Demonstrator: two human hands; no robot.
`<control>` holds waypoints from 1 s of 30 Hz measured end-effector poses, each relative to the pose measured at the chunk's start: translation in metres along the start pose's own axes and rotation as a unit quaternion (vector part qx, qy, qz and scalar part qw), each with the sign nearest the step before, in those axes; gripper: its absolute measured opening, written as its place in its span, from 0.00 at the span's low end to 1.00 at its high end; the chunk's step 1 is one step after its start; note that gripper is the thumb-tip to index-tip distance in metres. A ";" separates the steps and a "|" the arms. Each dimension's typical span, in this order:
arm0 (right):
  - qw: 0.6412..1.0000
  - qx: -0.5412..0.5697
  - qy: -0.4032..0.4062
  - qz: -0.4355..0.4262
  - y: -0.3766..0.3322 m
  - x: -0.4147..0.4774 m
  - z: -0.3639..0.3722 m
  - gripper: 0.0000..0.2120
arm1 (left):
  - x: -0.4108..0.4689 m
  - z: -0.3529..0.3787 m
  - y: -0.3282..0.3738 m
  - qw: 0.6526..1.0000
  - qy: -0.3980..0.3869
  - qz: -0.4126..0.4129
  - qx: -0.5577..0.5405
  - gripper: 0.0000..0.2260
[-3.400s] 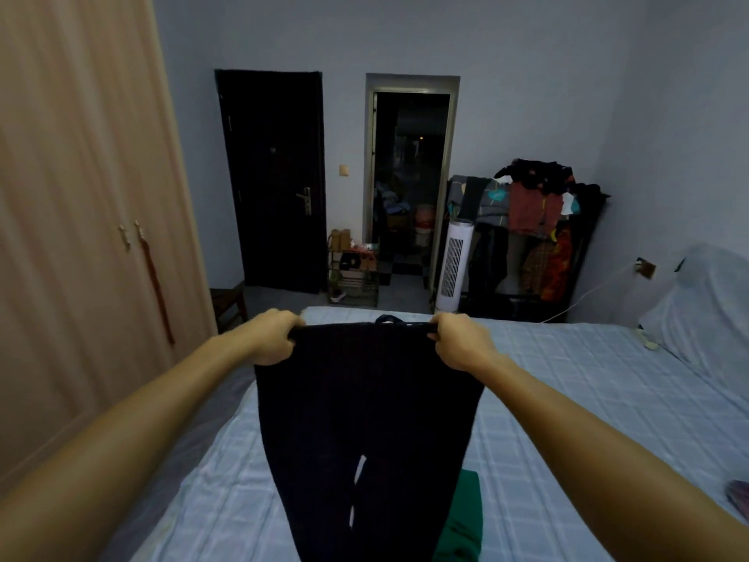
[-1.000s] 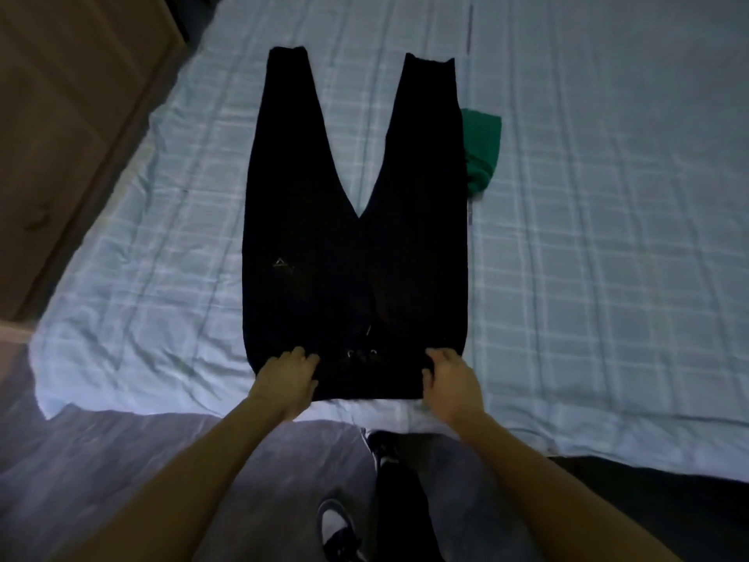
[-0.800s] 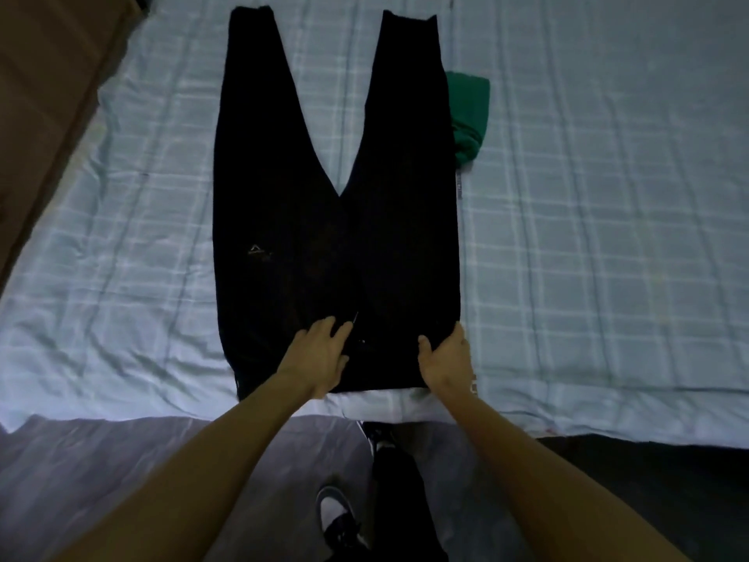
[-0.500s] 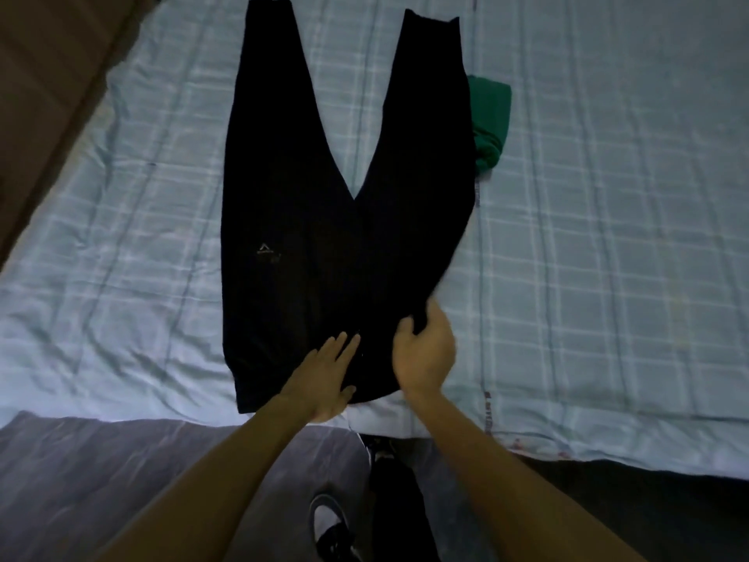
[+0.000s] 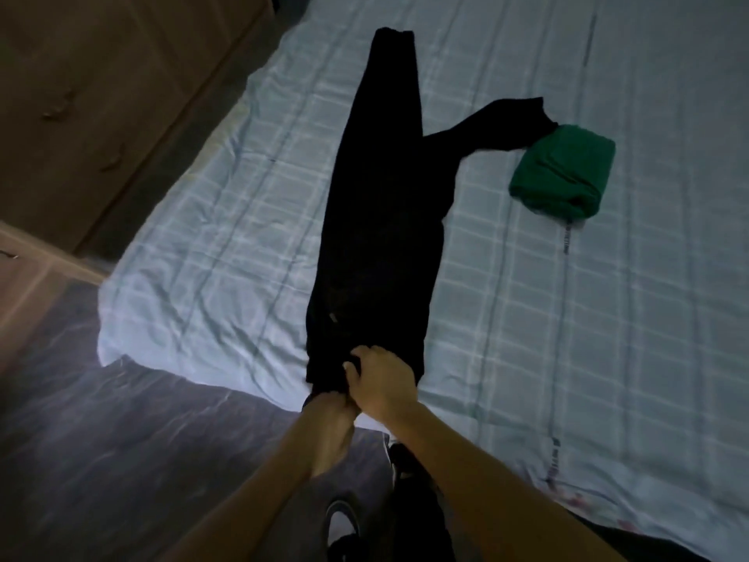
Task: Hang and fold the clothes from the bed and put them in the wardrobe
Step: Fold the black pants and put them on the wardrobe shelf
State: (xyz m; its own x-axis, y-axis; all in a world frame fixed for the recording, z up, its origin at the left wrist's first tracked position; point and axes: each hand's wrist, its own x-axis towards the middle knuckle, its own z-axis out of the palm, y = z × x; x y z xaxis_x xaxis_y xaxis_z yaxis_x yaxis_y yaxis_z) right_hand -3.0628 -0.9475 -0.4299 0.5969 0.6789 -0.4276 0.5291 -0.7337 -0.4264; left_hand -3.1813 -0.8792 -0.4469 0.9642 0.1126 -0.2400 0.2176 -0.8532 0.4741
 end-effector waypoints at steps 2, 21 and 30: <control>1.000 0.005 0.023 0.007 0.008 0.004 -0.010 0.15 | 0.007 -0.014 0.002 0.999 0.014 -0.041 -0.032 0.09; 0.927 0.225 0.174 0.244 0.135 0.221 -0.183 0.14 | 0.315 -0.119 -0.030 0.984 0.135 -0.118 -0.018 0.15; 0.897 0.265 0.202 0.289 0.184 0.359 -0.241 0.22 | 0.481 -0.145 -0.040 0.988 0.123 -0.073 0.058 0.20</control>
State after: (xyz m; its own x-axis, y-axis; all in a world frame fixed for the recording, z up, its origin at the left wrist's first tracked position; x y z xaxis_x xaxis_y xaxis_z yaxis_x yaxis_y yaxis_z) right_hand -2.6054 -0.8454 -0.4700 0.9060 0.0447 -0.4209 -0.2371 -0.7702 -0.5921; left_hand -2.7045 -0.7170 -0.4586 0.9348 0.3466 -0.0775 0.3513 -0.8701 0.3458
